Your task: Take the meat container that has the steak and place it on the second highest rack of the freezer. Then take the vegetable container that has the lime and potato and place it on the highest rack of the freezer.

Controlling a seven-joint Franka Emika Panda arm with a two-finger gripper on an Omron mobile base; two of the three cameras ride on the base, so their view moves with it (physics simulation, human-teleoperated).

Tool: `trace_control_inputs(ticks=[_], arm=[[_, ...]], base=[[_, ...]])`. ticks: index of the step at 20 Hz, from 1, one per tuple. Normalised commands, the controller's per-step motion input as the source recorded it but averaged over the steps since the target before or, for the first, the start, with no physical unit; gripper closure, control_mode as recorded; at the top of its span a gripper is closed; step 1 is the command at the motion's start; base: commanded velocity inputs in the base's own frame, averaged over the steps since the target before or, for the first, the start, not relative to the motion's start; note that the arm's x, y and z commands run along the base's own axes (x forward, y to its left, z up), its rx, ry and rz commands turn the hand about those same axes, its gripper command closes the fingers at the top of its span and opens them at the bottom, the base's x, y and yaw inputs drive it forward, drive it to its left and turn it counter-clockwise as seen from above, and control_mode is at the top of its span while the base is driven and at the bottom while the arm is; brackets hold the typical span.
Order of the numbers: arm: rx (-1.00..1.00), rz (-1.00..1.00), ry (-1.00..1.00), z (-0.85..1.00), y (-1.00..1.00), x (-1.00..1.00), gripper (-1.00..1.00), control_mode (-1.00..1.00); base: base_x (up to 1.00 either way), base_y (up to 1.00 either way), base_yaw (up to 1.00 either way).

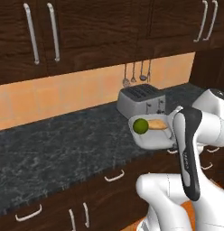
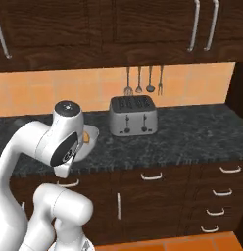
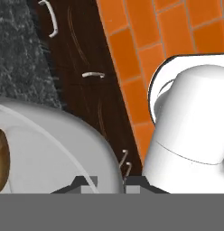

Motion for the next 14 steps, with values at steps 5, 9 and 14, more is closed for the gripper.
trace_control_inputs(ticks=[5, 9, 14], arm=[[0.0, 0.0, 0.0, 0.0, 0.0, 0.0, 1.0, 1.0], [0.0, 0.0, 0.0, 0.0, 0.0, 0.0, 1.0, 1.0], [0.0, 0.0, 0.0, 0.0, 0.0, 0.0, 1.0, 1.0]], base=[[0.0, -0.31, -0.89], [0.0, -0.23, -0.9], [0.0, -0.23, -0.9]])
